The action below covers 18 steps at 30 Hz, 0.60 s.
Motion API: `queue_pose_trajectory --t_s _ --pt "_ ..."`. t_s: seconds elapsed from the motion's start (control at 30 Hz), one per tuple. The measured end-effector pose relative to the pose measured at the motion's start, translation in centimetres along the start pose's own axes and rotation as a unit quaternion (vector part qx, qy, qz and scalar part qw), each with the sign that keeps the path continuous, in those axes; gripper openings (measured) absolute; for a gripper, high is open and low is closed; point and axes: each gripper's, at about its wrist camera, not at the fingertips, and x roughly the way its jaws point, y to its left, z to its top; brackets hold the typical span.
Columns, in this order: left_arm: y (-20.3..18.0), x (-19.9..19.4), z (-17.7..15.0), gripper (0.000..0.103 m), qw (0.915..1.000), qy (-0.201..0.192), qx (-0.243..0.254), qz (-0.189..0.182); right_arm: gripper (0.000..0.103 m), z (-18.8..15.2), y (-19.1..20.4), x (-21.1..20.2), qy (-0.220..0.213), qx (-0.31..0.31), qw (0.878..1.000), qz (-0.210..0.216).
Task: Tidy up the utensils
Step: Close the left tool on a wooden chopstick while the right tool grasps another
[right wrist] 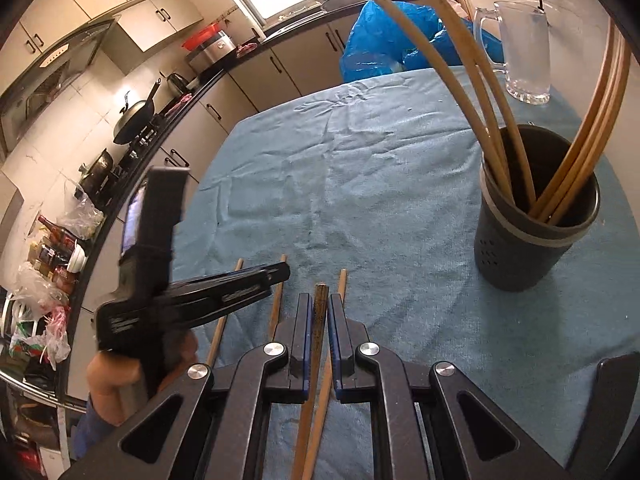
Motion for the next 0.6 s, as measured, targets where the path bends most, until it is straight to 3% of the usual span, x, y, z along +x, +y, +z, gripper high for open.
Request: queue_pose_trajectory --t_s 0.07,0.13,0.3,0.6 --pt "-0.6 0.3 0.1 0.006 0.9999 -0.004 0.006 0.014 0.009 0.0 -0.1 -0.1 -0.003 0.000 1.000 0.001" --pt "-0.8 0.3 0.0 0.005 0.9996 -0.011 0.007 0.026 0.009 0.0 -0.2 -0.2 -0.004 0.000 1.000 0.002" --pt "-0.3 -1.7 -1.1 0.005 0.9991 -0.041 0.005 -0.003 0.009 -0.2 -0.3 -0.9 -0.013 -0.002 1.000 0.006" --pt "-0.1 -13.0 -4.4 0.005 0.9825 -0.183 0.009 -0.035 0.009 -1.5 2.0 -4.4 -0.075 -0.046 0.996 0.021"
